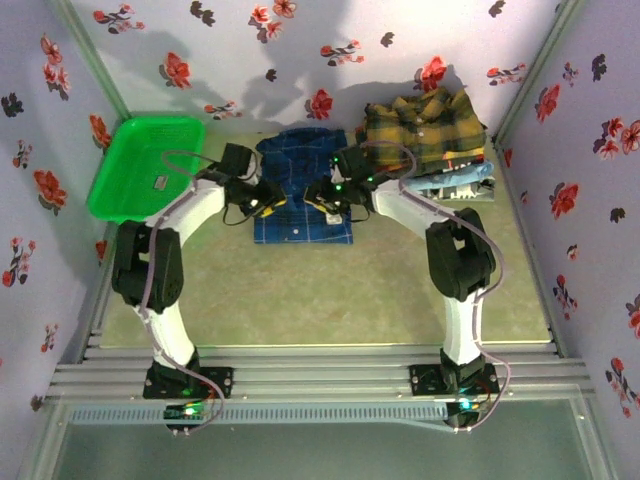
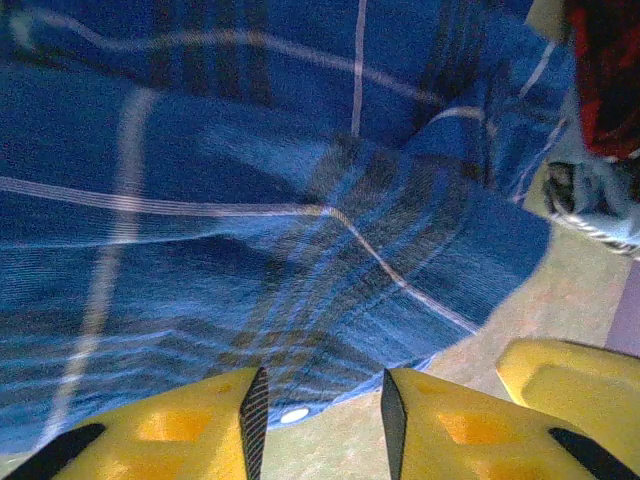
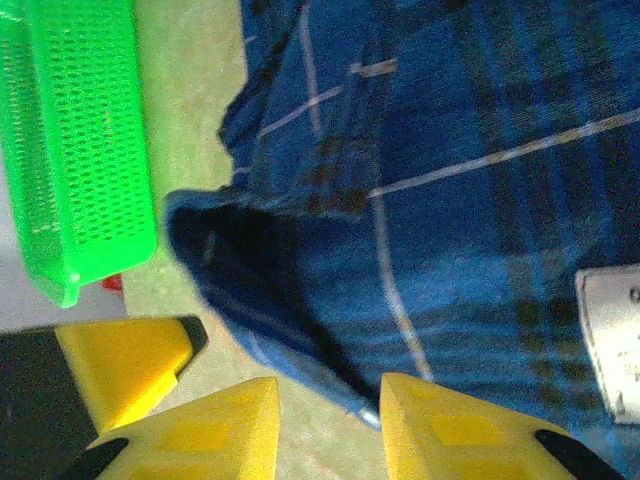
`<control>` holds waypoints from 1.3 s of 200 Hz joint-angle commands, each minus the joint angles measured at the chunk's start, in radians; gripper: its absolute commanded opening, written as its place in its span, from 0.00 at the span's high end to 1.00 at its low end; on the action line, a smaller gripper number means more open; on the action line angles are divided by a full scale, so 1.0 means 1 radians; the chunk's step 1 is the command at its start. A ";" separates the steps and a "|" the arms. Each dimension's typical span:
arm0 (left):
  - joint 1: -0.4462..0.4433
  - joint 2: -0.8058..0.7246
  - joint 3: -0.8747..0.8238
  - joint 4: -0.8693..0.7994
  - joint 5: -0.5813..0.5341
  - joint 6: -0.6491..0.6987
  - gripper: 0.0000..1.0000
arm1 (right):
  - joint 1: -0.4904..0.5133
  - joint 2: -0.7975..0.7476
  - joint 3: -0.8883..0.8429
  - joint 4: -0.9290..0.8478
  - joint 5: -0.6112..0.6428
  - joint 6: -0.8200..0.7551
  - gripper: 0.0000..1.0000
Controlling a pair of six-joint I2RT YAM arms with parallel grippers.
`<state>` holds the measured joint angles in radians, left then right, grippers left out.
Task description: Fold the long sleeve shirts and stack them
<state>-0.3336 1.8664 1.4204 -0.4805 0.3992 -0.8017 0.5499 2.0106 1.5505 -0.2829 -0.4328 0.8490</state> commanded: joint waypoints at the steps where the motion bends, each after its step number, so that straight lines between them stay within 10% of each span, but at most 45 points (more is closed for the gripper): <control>1: -0.013 0.119 0.055 0.073 -0.017 -0.052 0.62 | -0.002 0.059 -0.016 0.061 0.013 0.017 0.67; 88: 0.003 0.347 0.168 0.056 -0.062 0.037 0.65 | 0.017 0.124 -0.181 0.090 0.147 0.074 0.78; 195: 0.096 0.149 -0.011 -0.036 -0.050 0.483 0.52 | 0.405 0.009 -0.268 0.304 0.075 0.576 0.73; 260: 0.181 -0.321 -0.142 0.041 0.039 0.251 0.17 | 0.408 -0.251 -0.249 0.098 0.206 0.437 0.59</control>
<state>-0.2035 1.7645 1.3018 -0.4549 0.4099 -0.4461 0.9993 1.8988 1.2587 -0.0296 -0.3065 1.3895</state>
